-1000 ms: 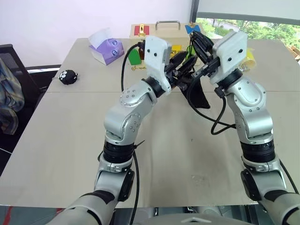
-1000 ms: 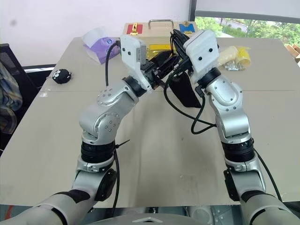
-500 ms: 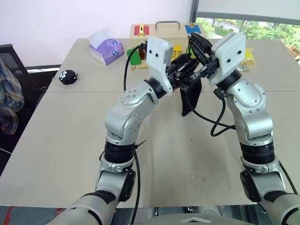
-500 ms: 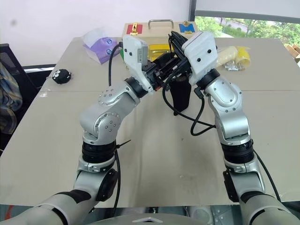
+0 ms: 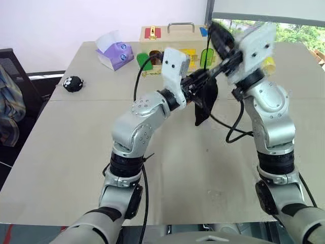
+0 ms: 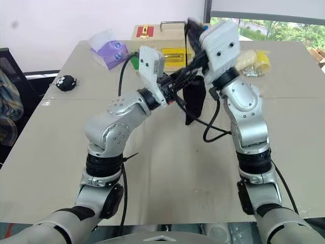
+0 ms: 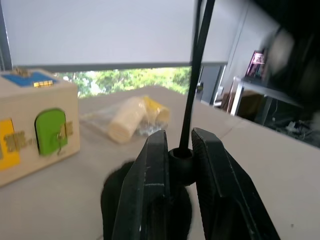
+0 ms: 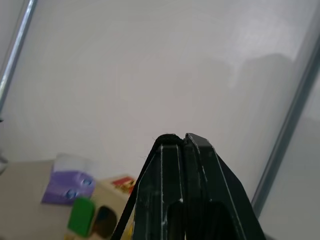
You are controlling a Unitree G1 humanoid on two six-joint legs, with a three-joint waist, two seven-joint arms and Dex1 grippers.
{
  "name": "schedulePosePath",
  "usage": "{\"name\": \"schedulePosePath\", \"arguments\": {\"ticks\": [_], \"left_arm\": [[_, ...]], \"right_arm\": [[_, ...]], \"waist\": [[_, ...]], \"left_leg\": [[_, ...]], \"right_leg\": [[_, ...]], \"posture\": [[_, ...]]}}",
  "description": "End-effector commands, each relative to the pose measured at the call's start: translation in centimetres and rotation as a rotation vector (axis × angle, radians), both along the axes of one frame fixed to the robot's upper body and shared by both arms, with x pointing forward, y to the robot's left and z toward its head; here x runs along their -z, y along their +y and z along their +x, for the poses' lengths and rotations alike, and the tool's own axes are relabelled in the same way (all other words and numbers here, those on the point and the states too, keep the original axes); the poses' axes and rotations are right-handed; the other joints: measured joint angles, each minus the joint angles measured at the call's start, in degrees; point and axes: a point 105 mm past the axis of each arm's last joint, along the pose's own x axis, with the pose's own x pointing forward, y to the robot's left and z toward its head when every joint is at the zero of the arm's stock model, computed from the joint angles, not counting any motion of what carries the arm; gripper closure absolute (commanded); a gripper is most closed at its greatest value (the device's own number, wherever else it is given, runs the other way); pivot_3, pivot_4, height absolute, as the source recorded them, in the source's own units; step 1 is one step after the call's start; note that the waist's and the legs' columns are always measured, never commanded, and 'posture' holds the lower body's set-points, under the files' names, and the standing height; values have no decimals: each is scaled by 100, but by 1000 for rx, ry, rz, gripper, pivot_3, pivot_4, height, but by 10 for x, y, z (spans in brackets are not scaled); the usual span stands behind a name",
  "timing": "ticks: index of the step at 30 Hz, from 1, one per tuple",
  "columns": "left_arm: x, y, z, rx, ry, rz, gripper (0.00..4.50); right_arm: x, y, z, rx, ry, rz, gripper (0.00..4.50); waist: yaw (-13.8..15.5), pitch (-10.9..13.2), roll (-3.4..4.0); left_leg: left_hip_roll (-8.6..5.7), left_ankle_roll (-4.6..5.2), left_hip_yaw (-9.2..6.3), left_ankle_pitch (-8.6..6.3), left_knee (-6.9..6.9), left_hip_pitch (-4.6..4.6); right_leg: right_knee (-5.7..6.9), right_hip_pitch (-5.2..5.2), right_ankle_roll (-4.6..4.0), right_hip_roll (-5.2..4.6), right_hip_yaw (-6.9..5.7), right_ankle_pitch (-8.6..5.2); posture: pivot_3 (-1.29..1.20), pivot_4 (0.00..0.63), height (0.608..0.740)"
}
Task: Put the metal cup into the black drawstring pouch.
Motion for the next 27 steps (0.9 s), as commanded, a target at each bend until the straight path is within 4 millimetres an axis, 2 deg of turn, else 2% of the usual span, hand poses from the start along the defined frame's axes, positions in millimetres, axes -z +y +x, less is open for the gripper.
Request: {"name": "schedulePosePath", "arguments": {"ticks": [1,4,6,10,12,13,14,15,17,19,22,24,27], "left_arm": [[28,2,4,-9,41,68,4324],[50,7,9,-51,102,82,4324],[59,8,9,-60,106,109,4324],[64,7,7,-36,105,112,4324],[60,7,6,-29,99,83,4324],[57,6,5,-20,91,75,4324],[54,5,3,-12,75,67,3251],[52,3,1,2,58,67,2934],[51,0,-4,21,39,66,2007],[52,-1,-11,49,43,61,2007],[63,3,-23,81,63,103,2007],[75,10,-35,110,92,151,2007],[96,27,-57,158,166,222,2007]], "right_arm": [[-41,-43,-4,123,-114,226,4500],[-51,-66,-1,166,-111,345,4500],[-58,-72,-2,149,-115,395,4500],[-57,-70,-1,118,-89,395,4500],[-48,-59,1,72,-46,346,4500],[-42,-52,1,44,-24,312,4500],[-34,-43,0,5,7,278,4500],[-27,-36,-1,-36,35,249,4500],[-7,-22,-3,-134,130,202,4500],[22,-13,-4,-206,238,130,4500],[63,-17,-6,-223,361,39,4500],[77,-26,-8,-226,401,18,4500],[86,-39,-12,-243,458,30,4500]], "waist": [[2,0,0],[10,-1,-1],[2,-1,0],[-28,-1,1],[-59,-1,1],[-71,-1,1],[-75,-1,1],[-76,-2,2],[-89,-3,1],[-89,-3,-1],[-80,-5,-3],[-83,-5,-3],[-116,-3,0]], "left_leg": [[-1,0,0,0,0,1],[0,0,-1,0,1,-2],[-2,0,3,0,1,-1],[0,0,5,0,-5,-1],[0,1,8,0,-7,-1],[0,1,8,0,-7,-1],[0,1,8,1,-8,-2],[0,1,7,1,-7,-2],[0,2,5,1,-8,-2],[1,2,2,1,-10,-2],[0,4,3,0,-9,-2],[-4,8,4,2,-11,-2],[1,8,4,2,-17,6]], "right_leg": [[1,0,0,0,-1,0],[0,0,0,-1,-5,0],[1,0,0,-3,-2,0],[1,-3,0,1,1,0],[0,-5,0,0,2,0],[1,-5,0,0,2,0],[0,-5,0,-1,3,0],[1,-5,0,-2,4,0],[0,-5,0,-2,3,0],[-1,-4,0,-2,2,0],[-1,-1,0,-8,4,0],[-2,-2,0,-11,7,0],[3,-7,-6,-14,22,3]], "posture": [[0,150,740],[0,150,740],[0,150,740],[0,150,740],[0,150,740],[0,150,740],[0,150,740],[0,150,740],[0,150,740],[0,150,740],[0,150,740],[0,150,740],[0,150,740]]}}
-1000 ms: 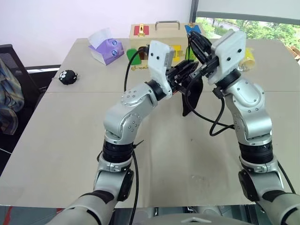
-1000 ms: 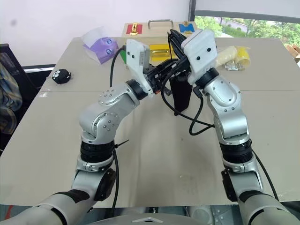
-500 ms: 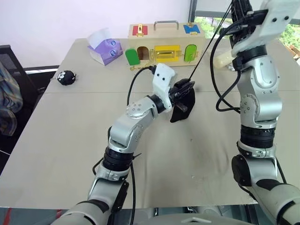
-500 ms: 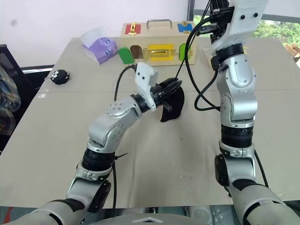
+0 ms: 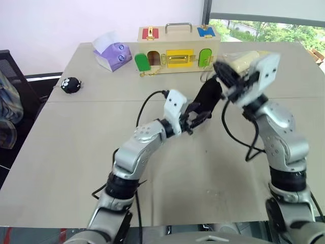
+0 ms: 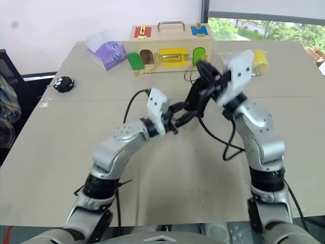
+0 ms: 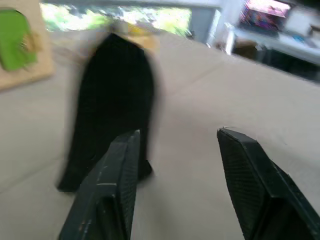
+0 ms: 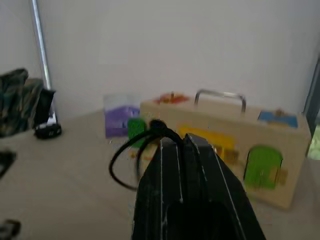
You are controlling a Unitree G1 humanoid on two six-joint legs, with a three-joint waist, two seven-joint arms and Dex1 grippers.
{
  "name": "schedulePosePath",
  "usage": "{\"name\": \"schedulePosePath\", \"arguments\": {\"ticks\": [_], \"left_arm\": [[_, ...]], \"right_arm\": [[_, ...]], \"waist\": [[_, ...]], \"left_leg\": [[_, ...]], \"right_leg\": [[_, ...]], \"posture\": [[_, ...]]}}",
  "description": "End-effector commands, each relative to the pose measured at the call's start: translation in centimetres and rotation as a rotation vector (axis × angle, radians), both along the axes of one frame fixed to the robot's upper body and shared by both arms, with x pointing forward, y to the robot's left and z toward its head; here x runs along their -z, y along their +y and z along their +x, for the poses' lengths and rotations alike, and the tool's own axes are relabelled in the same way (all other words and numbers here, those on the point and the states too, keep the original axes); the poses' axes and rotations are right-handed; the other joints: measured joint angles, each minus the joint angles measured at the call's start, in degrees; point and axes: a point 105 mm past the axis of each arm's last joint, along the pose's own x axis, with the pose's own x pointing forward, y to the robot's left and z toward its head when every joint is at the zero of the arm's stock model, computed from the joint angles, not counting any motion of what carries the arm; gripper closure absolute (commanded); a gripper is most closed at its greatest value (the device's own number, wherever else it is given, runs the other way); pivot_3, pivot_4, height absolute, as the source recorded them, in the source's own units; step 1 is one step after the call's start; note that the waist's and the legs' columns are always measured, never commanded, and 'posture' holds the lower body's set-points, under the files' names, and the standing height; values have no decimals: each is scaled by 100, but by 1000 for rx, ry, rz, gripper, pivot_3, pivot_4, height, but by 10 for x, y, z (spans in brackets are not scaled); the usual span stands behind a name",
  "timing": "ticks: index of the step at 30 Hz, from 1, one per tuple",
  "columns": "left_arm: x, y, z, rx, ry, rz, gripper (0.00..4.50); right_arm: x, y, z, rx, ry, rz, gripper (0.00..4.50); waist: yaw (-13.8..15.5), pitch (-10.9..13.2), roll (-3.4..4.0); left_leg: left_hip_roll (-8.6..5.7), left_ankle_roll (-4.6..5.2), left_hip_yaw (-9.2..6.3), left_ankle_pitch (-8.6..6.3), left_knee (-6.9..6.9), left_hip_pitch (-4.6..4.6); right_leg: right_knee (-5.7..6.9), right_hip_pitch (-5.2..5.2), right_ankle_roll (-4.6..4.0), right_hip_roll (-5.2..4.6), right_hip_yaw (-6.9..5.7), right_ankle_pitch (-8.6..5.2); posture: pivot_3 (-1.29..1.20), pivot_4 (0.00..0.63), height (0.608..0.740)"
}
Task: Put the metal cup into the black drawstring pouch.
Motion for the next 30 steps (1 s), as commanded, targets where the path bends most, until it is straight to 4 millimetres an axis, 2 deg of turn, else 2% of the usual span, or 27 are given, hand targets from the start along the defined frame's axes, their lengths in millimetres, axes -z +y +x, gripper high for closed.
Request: {"name": "schedulePosePath", "arguments": {"ticks": [1,6,9,11,14,19,22,26,30], "left_arm": [[-1,5,-24,77,14,18,2007],[30,39,-58,102,165,78,2007],[58,88,-61,-47,232,166,2007],[64,102,-61,-90,233,199,2007],[64,111,-59,-124,229,190,2007],[53,109,-58,-143,213,131,2007],[46,111,-59,-150,168,114,1945],[36,117,-55,-192,58,111,1945],[29,117,-52,-221,4,84,1945]], "right_arm": [[-19,-8,-15,-44,-55,26,4500],[1,-31,-23,-48,27,-20,4500],[37,-51,-44,-124,227,-85,4500],[56,-58,-59,-172,335,-131,4500],[69,-68,-70,-204,423,-167,4500],[64,-76,-67,-198,450,-130,4500],[80,-92,-74,-204,547,-152,3591],[102,-131,-65,-60,575,-190,1623],[113,-153,-59,7,495,-253,1623]], "waist": [[2,0,0],[54,0,-1],[136,-1,-2],[220,-2,-3],[240,-3,0],[211,3,-10],[228,2,-12],[297,-1,-21],[296,-1,-20]], "left_leg": [[2,0,-5,0,-1,2],[1,0,-27,0,-25,7],[-1,1,-28,0,-27,6],[0,2,-37,-1,-32,1],[-4,4,-40,-2,-35,8],[0,26,-38,0,-35,33],[1,26,-44,2,-35,43],[0,12,-46,9,-35,41],[-4,8,-43,12,-36,41]], "right_leg": [[0,0,-6,0,5,3],[-4,-3,-18,-1,-1,10],[-6,-6,-26,-2,2,16],[-16,-6,-27,-1,1,15],[-12,-5,-47,3,16,27],[-7,10,-77,20,24,48],[-6,24,-78,36,24,48],[-16,27,-78,38,26,47],[-23,27,-78,38,37,48]], "posture": [[0,150,740],[0,150,740],[0,150,740],[0,150,740],[0,150,740],[0,150,740],[0,150,740],[0,150,740],[0,150,740]]}}
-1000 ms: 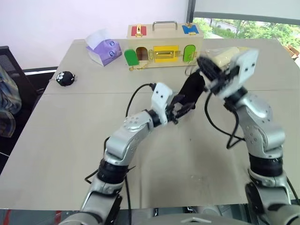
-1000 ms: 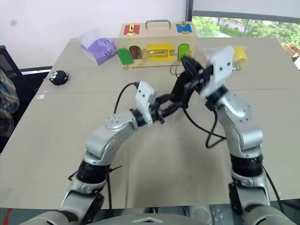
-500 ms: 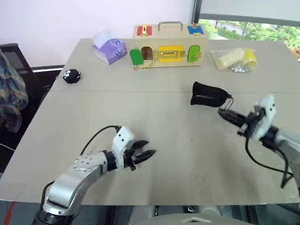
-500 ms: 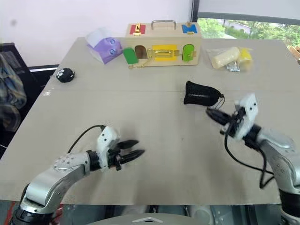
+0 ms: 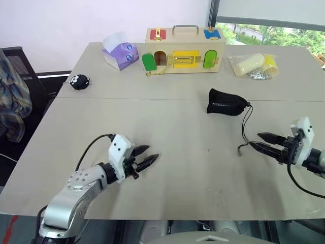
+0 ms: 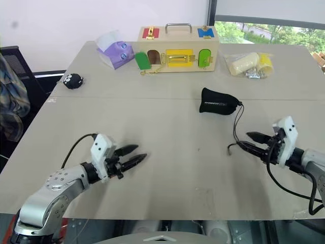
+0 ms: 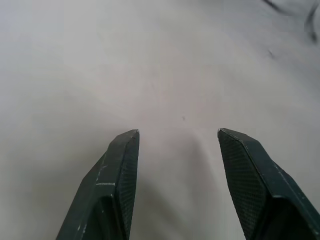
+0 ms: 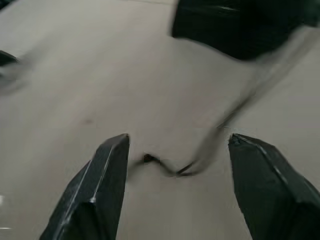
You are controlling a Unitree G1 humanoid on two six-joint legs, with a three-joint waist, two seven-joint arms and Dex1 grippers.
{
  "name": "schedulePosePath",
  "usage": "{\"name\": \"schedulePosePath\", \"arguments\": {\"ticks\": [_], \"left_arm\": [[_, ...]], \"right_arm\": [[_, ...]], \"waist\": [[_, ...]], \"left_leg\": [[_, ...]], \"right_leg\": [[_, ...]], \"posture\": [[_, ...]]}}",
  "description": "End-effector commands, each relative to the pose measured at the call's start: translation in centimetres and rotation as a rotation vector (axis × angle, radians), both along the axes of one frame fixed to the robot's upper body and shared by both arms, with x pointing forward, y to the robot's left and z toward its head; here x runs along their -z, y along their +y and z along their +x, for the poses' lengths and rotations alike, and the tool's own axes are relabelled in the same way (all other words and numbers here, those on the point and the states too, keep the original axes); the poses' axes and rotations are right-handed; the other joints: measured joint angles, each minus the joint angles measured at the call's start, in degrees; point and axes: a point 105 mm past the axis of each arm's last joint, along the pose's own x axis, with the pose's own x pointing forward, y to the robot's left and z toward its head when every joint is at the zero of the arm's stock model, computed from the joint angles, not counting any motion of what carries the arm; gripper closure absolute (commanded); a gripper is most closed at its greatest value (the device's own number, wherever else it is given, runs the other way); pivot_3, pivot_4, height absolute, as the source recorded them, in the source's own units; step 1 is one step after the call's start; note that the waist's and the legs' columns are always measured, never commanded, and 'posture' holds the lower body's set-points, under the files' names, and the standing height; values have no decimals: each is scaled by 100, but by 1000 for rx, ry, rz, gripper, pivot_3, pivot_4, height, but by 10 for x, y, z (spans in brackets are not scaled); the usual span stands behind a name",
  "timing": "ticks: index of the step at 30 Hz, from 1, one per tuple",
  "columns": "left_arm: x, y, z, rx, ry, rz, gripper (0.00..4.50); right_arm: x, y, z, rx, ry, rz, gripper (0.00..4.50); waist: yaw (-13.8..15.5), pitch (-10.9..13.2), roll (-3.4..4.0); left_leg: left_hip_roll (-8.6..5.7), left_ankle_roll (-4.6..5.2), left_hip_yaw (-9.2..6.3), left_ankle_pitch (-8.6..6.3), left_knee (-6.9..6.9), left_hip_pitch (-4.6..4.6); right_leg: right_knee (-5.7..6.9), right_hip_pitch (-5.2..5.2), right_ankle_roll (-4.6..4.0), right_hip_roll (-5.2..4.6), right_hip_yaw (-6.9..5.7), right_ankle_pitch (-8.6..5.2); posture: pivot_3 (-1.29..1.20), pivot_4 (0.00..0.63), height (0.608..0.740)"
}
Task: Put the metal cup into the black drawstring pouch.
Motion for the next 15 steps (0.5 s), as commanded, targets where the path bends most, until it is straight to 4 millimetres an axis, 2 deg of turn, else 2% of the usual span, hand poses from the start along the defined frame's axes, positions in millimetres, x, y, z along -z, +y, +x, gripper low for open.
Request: {"name": "schedulePosePath", "arguments": {"ticks": [1,4,6,10,15], "left_arm": [[-20,-3,2,-16,-117,-26,1945],[-25,-2,4,-50,-188,-23,1945],[-24,-1,4,-63,-220,-8,1945],[-23,-3,3,-59,-263,3,1945],[-17,-6,0,-42,-227,-1,1945]], "right_arm": [[-3,-19,5,3,-179,-115,1623],[3,-27,5,-23,-280,-186,1623],[1,-33,-3,-59,-338,-125,1623],[15,-54,-8,-76,-301,-159,1623],[14,-58,-7,-87,-318,-137,1623]], "waist": [[-2,0,0],[-3,1,-1],[-5,1,-1],[-4,3,0],[-15,2,0]], "left_leg": [[0,0,0,0,0,2],[1,-1,0,0,0,6],[2,-1,0,1,0,13],[2,-1,3,0,-7,39],[4,-1,17,1,-7,48]], "right_leg": [[1,0,0,1,2,0],[6,1,0,10,2,0],[10,3,0,12,5,0],[8,24,-1,17,21,0],[13,24,-2,5,37,0]], "posture": [[0,150,740],[0,150,740],[0,150,740],[0,150,740],[0,150,740]]}}
